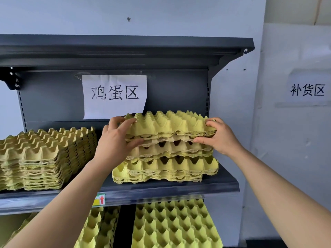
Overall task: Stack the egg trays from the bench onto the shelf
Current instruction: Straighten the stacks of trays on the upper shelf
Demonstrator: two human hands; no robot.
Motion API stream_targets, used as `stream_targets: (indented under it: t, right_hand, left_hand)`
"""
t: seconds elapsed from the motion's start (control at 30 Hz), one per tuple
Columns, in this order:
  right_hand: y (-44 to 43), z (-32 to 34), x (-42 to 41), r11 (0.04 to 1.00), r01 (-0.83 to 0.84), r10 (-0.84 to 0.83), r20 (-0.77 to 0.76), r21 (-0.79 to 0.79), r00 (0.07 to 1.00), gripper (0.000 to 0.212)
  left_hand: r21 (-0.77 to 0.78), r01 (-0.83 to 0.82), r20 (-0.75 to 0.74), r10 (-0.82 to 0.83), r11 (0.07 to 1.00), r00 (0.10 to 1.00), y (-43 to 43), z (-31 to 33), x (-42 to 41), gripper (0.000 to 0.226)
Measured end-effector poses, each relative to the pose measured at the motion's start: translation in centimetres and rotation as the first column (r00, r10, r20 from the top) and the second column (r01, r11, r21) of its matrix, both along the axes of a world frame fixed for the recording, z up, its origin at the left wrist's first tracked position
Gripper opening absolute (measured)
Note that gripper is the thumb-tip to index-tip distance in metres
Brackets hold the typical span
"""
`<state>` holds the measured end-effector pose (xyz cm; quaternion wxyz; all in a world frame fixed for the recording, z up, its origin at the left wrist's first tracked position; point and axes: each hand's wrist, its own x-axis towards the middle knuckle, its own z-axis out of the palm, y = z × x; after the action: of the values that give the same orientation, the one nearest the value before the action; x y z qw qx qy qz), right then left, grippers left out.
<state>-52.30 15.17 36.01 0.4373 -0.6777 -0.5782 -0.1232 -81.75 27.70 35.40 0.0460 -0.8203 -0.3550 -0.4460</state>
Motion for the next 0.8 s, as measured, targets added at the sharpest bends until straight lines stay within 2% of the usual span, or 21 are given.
stream_targets:
  t: [0.17,0.3,0.37,0.47,0.67,0.8]
  right_hand:
    - [1.2,-1.3,0.9,0.991,-0.032,0.029,-0.027,-0.127,0.999,0.085]
    - [1.0,-2.2,1.1,0.987,-0.053,0.049,-0.032,-0.15,0.998,0.088]
    - [0.7,-2.6,1.0,0.985,-0.073,0.069,-0.031,-0.156,0.997,0.098]
    - [0.4,-3.3,0.9,0.979,-0.086,0.087,-0.004,-0.186,0.996,0.11]
    - [0.6,-3.4,0.3,0.988,-0.018,0.026,0.057,-0.15,0.998,0.103]
    - [0.0,-2.3,-0.6,0.997,0.009,-0.004,0.075,-0.075,0.997,0.098]
  left_hand:
    - [-0.211,0.027,-0.016,-0.031,0.977,0.999,0.6,-1.6,0.6,0.077]
    - [-0.231,0.01,-0.048,-0.021,0.973,0.999,0.3,-2.1,0.8,0.089]
    - [-0.252,-0.009,-0.099,-0.016,0.968,0.995,0.2,-2.2,0.7,0.102]
    - [-0.265,-0.022,-0.155,-0.02,0.964,0.988,0.2,-2.6,0.4,0.109]
    - [-0.256,0.026,-0.109,-0.056,0.966,0.992,0.3,-3.2,0.3,0.093]
    - [-0.271,0.068,-0.08,-0.092,0.96,0.993,1.5,-1.8,-0.4,0.097]
